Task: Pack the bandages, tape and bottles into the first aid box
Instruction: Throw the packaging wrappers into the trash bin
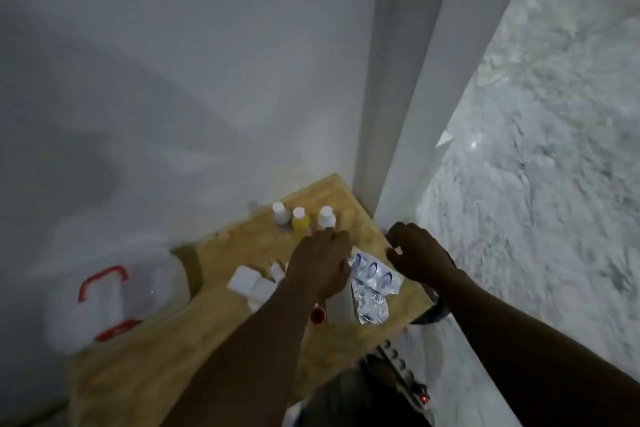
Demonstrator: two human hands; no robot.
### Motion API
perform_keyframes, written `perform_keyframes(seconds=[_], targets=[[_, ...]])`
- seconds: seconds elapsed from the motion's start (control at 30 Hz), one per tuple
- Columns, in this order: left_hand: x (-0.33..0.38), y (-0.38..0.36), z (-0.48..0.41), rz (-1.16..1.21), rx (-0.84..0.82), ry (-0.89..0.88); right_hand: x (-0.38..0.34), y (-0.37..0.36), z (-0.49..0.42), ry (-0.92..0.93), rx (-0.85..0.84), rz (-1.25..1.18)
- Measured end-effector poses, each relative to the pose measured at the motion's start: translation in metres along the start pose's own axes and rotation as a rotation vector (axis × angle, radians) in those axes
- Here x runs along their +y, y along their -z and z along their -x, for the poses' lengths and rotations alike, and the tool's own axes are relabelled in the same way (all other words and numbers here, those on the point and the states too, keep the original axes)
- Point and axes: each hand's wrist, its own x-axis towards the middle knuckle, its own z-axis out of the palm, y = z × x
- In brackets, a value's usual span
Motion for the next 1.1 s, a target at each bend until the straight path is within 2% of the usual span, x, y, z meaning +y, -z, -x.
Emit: perform_keyframes(seconds=[0.07, 0.17, 0.33, 0.6, 0.8, 0.9, 1.0, 1.1], targets=[[0.017, -0.031, -0.004, 0.017, -0.042, -0.056, 0.023, -0.018, 0.002, -0.043, -0.069, -0.017], [0.041, -0.068, 0.004, -0.035, -0.219, -0.107, 0.042, -0.046, 0.009, -0.116, -0.174, -0.058], [0.054, -0.100, 0.002, -0.108, -0.289, -0.126, 0.042, -0.055, 0.004, -0.170, -0.149, -0.067], [0.053, -0.108, -0.006, -0.141, -0.213, -0.182, 0.049, -0.069, -0.005, -0.194, -0.176, -0.019], [0.057, -0.111, -0.004, -0.174, -0.250, -0.198, 0.051, -0.067, -0.004, -0.173, -0.148, -0.038], [0.060, -0.108, -0.005, -0.155, -0.152, -0.207, 0.056, -0.067, -0.004, -0.151, -0.111, -0.135], [0.060, -0.109, -0.011, -0.137, -0.010, -0.226, 0.060, -0.063, -0.006, -0.214, -0.103, -0.261], [0.061, -0.099, -0.020, -0.139, 0.059, -0.193, 0.069, -0.056, -0.008, -0.238, -0.089, -0.312]])
